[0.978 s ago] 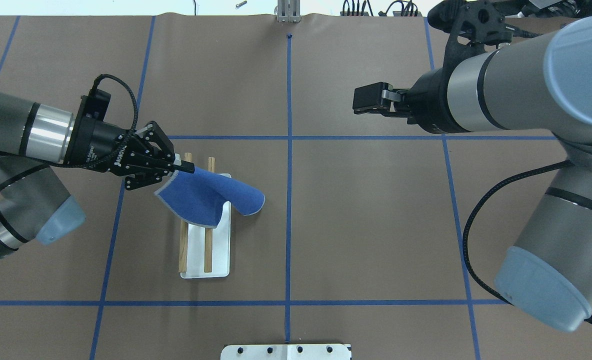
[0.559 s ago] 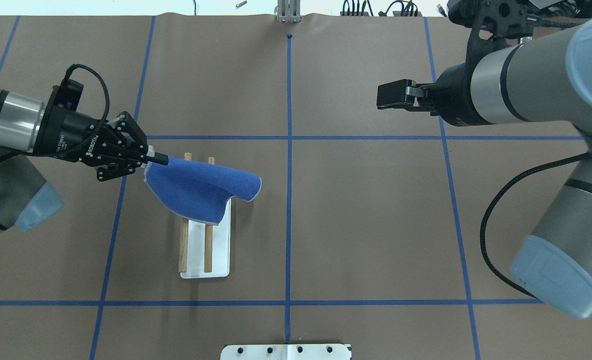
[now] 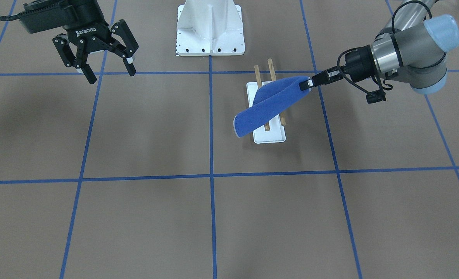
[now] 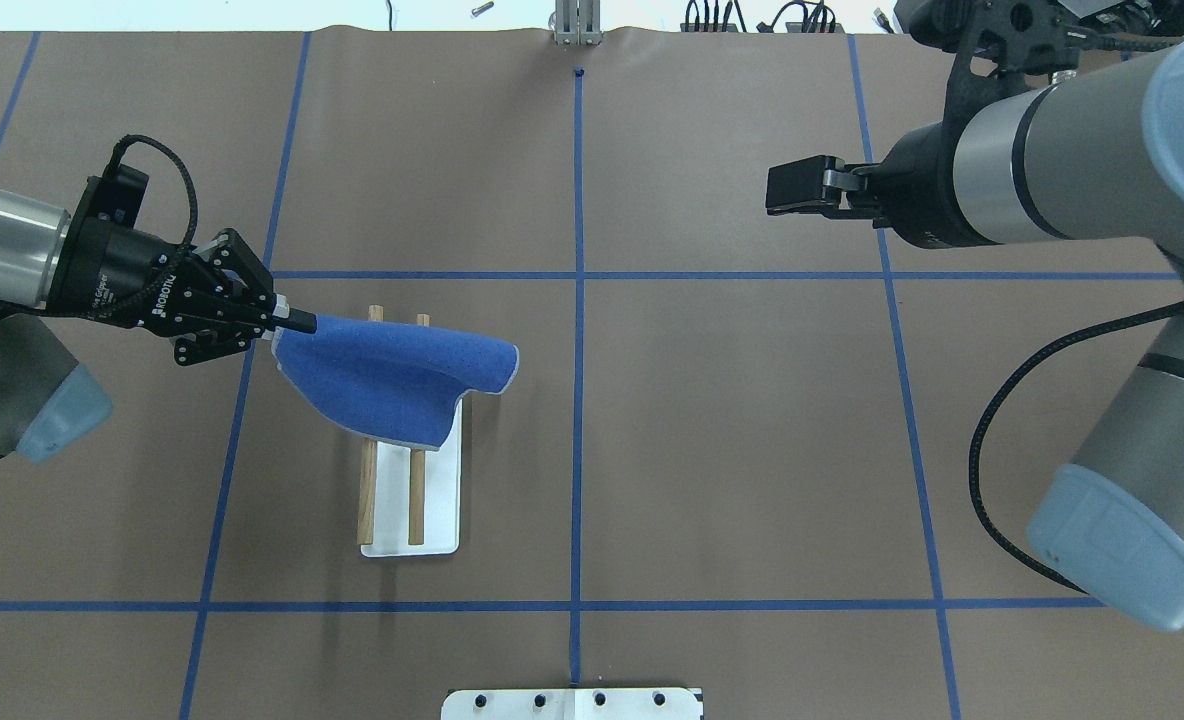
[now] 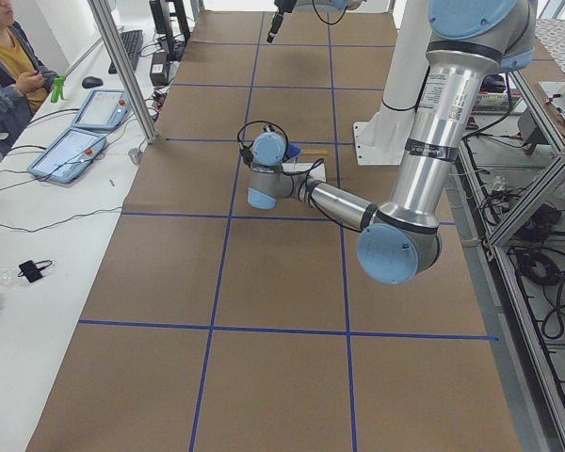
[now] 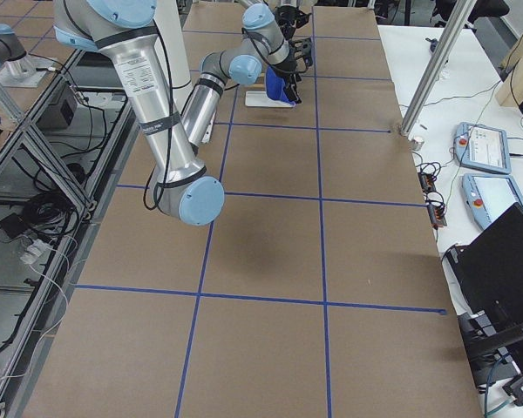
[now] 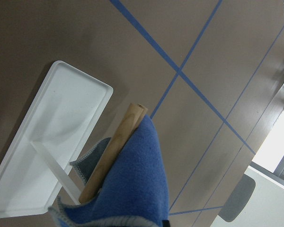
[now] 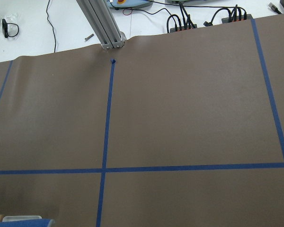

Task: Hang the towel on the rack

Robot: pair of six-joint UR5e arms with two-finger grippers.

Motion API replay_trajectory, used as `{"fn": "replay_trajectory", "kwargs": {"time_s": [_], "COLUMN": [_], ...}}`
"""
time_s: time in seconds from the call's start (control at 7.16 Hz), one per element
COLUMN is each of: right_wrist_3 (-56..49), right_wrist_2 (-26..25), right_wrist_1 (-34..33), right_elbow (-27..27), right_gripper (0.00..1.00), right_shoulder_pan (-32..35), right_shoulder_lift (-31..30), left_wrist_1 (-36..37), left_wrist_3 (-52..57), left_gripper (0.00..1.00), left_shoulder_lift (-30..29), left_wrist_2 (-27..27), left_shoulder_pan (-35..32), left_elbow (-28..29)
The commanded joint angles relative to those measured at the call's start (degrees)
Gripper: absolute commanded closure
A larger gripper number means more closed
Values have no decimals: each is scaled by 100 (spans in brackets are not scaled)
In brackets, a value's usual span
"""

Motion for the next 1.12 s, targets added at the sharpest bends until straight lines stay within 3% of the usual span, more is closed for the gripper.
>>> {"fn": "replay_trajectory", "kwargs": {"time_s": [0.0,0.28,0.42,0.56,0.98], "right_wrist_3": [0,0,-157,-193,-220], "right_wrist_2": [0,17,9,9,9], "right_wrist_1": [0,-26,-18,-26,-35], "right_elbow": [1,1,9,9,1], "right_gripper": [0,0,0,0,0], "right_shoulder_pan": [16,69,69,95,122], "right_shoulder_lift": [-10,-62,-158,-168,-229], "left_wrist_1": [-332,-359,-368,-377,-491], "left_wrist_3": [0,0,0,0,0], "left_gripper": [100,100,85,2,2], "left_shoulder_lift": [63,63,80,132,186], "left_wrist_2": [-3,-3,-3,-3,49], "left_shoulder_pan": [2,2,2,11,-15], "left_elbow": [324,422,492,580,905]}}
